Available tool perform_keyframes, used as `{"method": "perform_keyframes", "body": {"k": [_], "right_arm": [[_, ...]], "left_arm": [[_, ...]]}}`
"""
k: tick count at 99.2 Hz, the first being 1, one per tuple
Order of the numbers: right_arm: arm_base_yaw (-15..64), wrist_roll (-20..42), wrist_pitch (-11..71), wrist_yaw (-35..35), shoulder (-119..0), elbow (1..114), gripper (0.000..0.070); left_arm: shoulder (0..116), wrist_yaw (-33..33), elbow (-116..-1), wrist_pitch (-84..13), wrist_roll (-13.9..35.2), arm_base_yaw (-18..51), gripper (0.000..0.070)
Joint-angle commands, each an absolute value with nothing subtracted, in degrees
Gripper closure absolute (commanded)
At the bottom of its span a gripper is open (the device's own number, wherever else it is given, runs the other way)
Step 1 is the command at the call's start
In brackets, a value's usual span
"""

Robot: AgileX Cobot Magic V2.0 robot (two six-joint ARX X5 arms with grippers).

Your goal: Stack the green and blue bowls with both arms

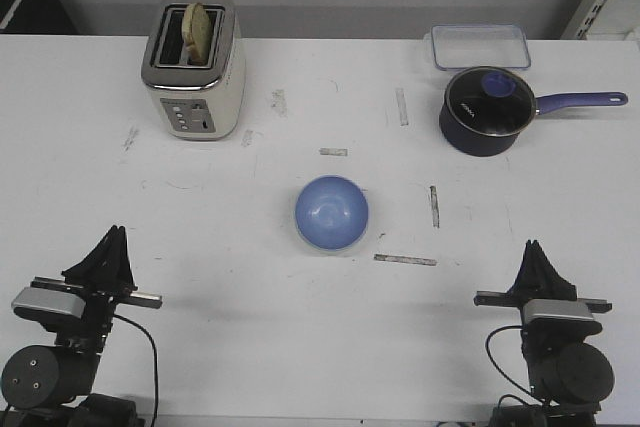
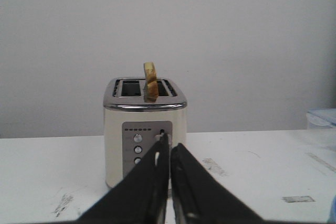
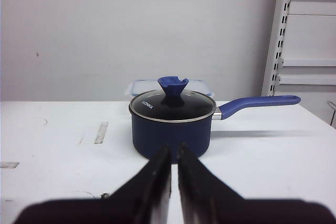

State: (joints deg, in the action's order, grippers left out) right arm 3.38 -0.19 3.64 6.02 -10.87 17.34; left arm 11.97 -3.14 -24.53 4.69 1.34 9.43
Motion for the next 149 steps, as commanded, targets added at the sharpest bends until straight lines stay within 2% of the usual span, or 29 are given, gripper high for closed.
{"method": "perform_keyframes", "body": {"k": [1,17,34,72,90,118,128,149], "right_arm": [[3.42,-0.47,3.03,6.02,-10.92,17.17,0.0687],[3.42,-0.47,3.03,6.02,-10.92,17.17,0.0687],[3.42,-0.47,3.03,6.02,-10.92,17.17,0.0687],[3.42,-0.47,3.03,6.02,-10.92,17.17,0.0687],[3.42,-0.47,3.03,6.02,-10.92,17.17,0.0687],[3.42,-0.47,3.03,6.02,-10.92,17.17,0.0687],[3.42,-0.47,3.03,6.02,-10.92,17.17,0.0687],[3.42,-0.47,3.07,6.02,-10.92,17.19,0.0687]], "left_arm": [[12.05,-3.22,-22.37,8.08,0.19,8.27,0.0699],[12.05,-2.59,-17.37,10.92,-1.48,4.58,0.0697],[11.44,1.37,-14.28,10.39,-4.16,1.93,0.0696],[7.14,-0.51,-8.97,10.39,-3.29,1.76,0.0697],[5.28,-0.67,-5.96,10.37,-0.80,1.76,0.0697],[1.89,-1.74,-0.69,10.44,-0.86,1.65,0.0697],[0.21,-1.76,-0.69,6.52,-0.89,1.45,0.0697],[0.19,-1.74,-0.69,6.61,-0.86,1.34,0.0697]]}}
